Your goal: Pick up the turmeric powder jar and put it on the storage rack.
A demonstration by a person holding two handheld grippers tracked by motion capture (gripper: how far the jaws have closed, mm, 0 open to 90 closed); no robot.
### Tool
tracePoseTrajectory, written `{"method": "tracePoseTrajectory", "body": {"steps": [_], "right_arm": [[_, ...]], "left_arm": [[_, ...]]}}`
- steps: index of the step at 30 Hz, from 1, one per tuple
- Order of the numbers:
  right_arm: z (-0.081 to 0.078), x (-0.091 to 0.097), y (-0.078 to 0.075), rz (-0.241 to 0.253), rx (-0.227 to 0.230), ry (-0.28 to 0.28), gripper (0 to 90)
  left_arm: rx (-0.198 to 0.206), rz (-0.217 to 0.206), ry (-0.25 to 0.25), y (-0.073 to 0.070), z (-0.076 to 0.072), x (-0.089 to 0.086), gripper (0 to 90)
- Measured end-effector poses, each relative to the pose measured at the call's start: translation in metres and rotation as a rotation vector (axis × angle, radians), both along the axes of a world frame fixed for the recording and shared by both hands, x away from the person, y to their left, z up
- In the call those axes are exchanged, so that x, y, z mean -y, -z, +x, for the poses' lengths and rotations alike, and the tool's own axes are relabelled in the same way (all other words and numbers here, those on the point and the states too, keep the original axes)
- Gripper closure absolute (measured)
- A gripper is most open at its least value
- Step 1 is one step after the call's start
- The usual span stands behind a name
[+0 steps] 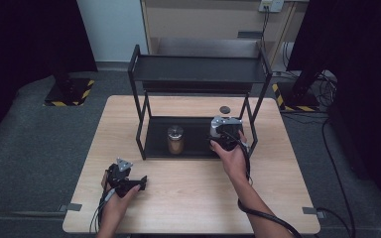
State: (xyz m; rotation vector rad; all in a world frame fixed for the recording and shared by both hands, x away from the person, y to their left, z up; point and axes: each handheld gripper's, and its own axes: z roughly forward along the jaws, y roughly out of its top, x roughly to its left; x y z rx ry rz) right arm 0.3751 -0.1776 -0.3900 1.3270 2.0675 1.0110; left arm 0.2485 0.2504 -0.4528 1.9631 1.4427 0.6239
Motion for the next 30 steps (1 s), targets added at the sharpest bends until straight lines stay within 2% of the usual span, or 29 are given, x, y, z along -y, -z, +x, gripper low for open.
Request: {"method": "tracePoseTrajectory", "body": {"steps": [14, 30], "right_arm": [[0.006, -0.002, 0.006, 0.003, -0.005, -0.005, 31.9], [0.007, -0.002, 0.014, 0.010, 0.001, 0.006, 31.8]], "left_arm": [[0.000, 0.000, 0.000, 0.000, 0.000, 0.000, 0.0], [0.001, 0.000, -0.002, 0.000, 0.000, 0.000, 0.0]]}}
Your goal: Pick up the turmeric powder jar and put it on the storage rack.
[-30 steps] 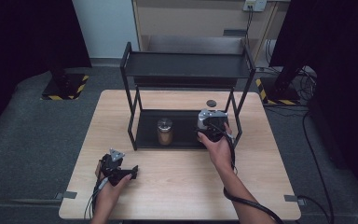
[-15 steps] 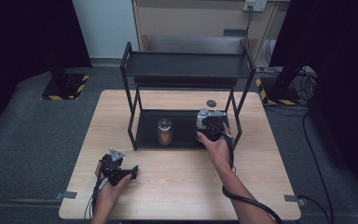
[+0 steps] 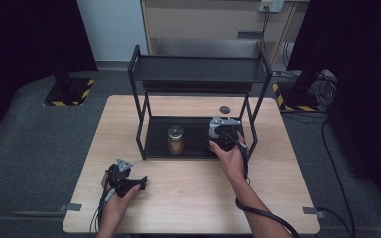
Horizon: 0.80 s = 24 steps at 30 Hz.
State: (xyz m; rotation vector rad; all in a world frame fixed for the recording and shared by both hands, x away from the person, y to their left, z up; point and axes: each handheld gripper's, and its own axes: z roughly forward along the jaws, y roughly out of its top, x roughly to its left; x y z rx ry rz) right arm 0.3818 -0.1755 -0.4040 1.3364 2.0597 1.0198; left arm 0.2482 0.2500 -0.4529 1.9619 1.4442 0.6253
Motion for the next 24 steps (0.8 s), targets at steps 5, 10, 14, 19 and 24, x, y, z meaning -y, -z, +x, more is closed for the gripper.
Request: {"method": "tracePoseTrajectory", "body": {"steps": [5, 10, 14, 19, 24], "right_arm": [[0.000, 0.001, 0.004, 0.003, 0.001, 0.001, 31.8], [-0.001, 0.000, 0.006, 0.000, 0.009, 0.000, 31.8], [-0.003, 0.000, 0.007, -0.004, 0.016, -0.001, 31.8], [-0.007, 0.000, 0.010, -0.007, 0.029, -0.007, 31.7], [-0.008, 0.002, 0.013, 0.003, 0.036, -0.008, 31.5]], "left_arm": [[0.000, 0.000, -0.001, 0.000, 0.000, 0.000, 0.0], [0.000, 0.000, -0.001, 0.000, 0.000, 0.000, 0.0], [0.000, 0.000, -0.001, 0.000, 0.000, 0.000, 0.0], [0.000, 0.001, -0.002, 0.000, 0.000, 0.001, 0.0], [0.000, 0.001, -0.003, 0.000, 0.000, 0.001, 0.0]]}}
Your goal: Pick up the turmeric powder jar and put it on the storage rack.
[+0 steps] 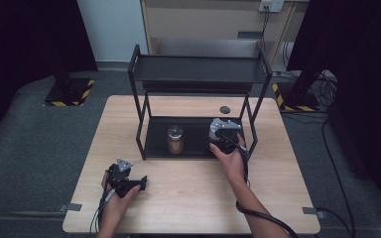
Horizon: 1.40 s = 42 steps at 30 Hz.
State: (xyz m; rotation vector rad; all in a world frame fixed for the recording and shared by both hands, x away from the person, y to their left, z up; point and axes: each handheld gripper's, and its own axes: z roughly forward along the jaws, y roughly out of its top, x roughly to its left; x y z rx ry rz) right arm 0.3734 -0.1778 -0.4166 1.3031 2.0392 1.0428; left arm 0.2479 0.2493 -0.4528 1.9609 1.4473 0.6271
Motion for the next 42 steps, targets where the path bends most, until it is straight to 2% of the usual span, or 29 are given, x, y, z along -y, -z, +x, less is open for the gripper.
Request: {"method": "tracePoseTrajectory", "body": {"steps": [6, 25, 31, 42], "right_arm": [[-0.0018, -0.0002, 0.0024, -0.001, 0.011, -0.003, 31.4], [0.0000, 0.0011, 0.0022, 0.010, 0.002, -0.002, 29.5], [0.0008, 0.0028, 0.0021, 0.015, -0.008, -0.012, 23.0], [-0.0078, 0.0034, 0.0007, 0.008, -0.022, -0.019, 8.9]], "left_arm": [[0.000, 0.000, 0.000, 0.0000, 0.0000, 0.0000, 0.0], [0.000, 0.000, -0.001, 0.0000, -0.0001, 0.0002, 0.0], [0.000, 0.000, -0.001, 0.0000, -0.0002, 0.0003, 0.0], [0.000, 0.000, -0.002, -0.0001, -0.0002, 0.0006, 0.0]]}}
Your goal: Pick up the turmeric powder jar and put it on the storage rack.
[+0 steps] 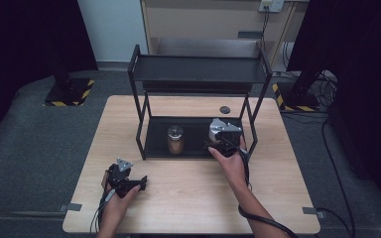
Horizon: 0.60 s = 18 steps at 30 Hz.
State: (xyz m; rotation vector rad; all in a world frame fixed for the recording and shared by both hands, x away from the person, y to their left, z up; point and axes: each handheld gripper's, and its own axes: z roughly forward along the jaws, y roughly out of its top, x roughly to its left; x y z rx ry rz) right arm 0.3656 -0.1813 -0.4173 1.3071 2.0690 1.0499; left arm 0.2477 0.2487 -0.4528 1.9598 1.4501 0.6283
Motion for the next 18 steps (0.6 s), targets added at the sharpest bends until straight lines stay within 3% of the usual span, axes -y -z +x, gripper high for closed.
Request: {"method": "tracePoseTrajectory", "body": {"steps": [18], "right_arm": [[-0.036, 0.013, -0.006, 0.006, 0.012, -0.031, 8.2]], "left_arm": [[-0.001, 0.000, 0.000, 0.000, 0.000, 0.000, 0.0]]}}
